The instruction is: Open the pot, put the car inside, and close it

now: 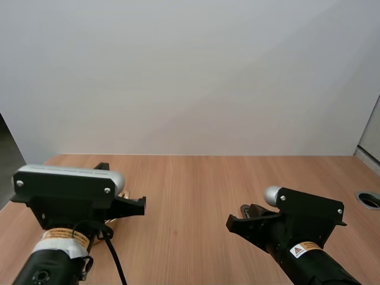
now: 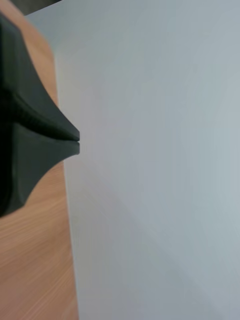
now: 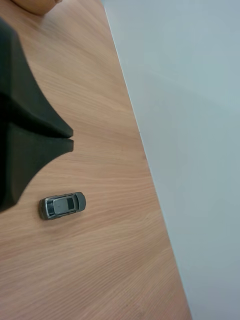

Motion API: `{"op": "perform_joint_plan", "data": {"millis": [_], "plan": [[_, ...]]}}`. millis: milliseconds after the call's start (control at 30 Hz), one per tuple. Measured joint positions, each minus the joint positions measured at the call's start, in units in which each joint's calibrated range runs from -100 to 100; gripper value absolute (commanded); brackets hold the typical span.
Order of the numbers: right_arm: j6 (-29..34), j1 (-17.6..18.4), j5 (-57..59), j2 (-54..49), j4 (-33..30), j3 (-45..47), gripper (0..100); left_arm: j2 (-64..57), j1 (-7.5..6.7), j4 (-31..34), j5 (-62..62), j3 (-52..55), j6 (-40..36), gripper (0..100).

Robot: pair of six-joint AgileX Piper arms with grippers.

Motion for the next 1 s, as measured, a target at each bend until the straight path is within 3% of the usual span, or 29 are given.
{"op": "perform_joint_plan", "data": {"millis": [233, 400, 467, 667, 800, 1000], "plan": [[0.0, 0.0, 3.64, 0.0, -0.38, -2.97, 0, 0.0, 0.0, 11.93, 9.91, -13.91, -2.73, 0], [0.0, 0.0, 8.46, 0.0, -1.18, -3.0, 0, 0.01, 0.0, 14.64, 16.73, -19.23, -2.75, 0], [0.0, 0.0, 13.16, 0.0, -1.4, -3.0, 0, 0.01, 0.0, 18.53, 23.52, -21.66, -2.34, 0], [-1.55, 0.0, 13.95, 0.0, -7.2, -3.0, 0, 9.62, 0.0, 28.75, 25.33, -30.0, -5.67, 0], [-1.55, 0.0, 4.72, 0.0, -14.12, -3.0, 0, 17.27, 0.0, 29.59, 33.52, -38.0, -5.13, 0], [-2.82, 0.0, -10.53, 0.0, -24.19, -3.0, 0, 28.83, 0.0, 21.77, 49.42, -46.16, 0.37, 0]]}}
